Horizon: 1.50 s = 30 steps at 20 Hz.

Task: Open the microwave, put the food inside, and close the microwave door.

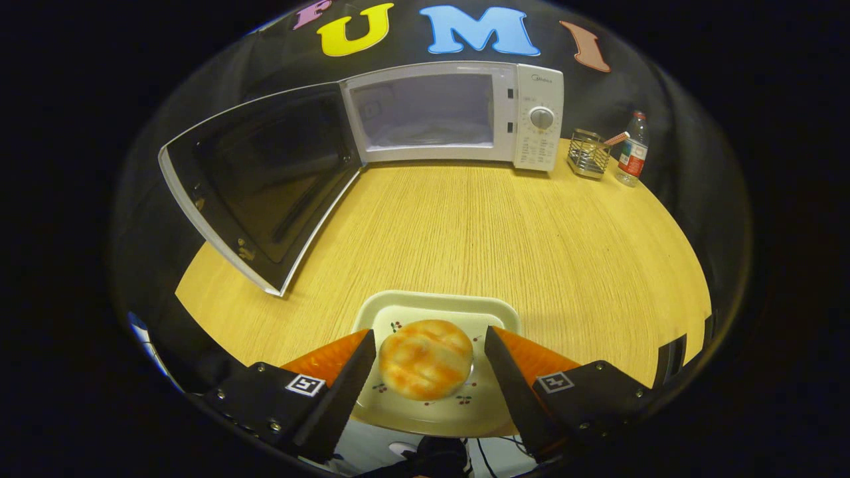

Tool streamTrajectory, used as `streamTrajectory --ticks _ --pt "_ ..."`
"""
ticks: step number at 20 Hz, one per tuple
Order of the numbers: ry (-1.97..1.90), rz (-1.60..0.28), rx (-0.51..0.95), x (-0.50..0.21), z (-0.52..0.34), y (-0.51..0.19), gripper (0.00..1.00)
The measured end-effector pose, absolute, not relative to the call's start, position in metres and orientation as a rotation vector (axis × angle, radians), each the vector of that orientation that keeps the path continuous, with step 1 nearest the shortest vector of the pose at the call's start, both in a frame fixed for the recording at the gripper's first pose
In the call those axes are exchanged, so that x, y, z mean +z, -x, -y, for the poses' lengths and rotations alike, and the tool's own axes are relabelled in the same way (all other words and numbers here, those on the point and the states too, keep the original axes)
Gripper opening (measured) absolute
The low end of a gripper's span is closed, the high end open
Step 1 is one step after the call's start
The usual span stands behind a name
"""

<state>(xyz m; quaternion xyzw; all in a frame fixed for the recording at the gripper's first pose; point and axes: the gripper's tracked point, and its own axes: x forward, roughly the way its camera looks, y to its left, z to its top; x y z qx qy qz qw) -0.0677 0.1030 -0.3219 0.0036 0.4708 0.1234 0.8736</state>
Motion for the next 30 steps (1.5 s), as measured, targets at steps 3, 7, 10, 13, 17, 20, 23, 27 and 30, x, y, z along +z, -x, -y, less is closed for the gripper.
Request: streamTrajectory --ticks 3,7,10,13,17,20,23,27,30 --pt "0.004 -1.018 0.262 -0.332 -0.105 0.072 1.0" --pt "0.009 -1.04 0.266 -0.344 -0.109 0.07 0.95" --pt "0.008 -1.039 0.269 -0.347 -0.111 0.068 0.9" --pt "0.02 -1.03 0.277 -0.346 -0.11 0.068 0.82" --pt "-0.026 -0.991 0.283 -0.331 -0.111 0.057 0.76" --pt "-0.078 -0.949 0.285 -0.312 -0.113 0.042 0.76" --pt "-0.132 -0.897 0.287 -0.291 -0.118 0.024 0.76" --pt "-0.181 -0.819 0.292 -0.264 -0.126 -0.006 0.76" --pt "-0.23 -0.764 0.291 -0.249 -0.133 -0.033 0.76"
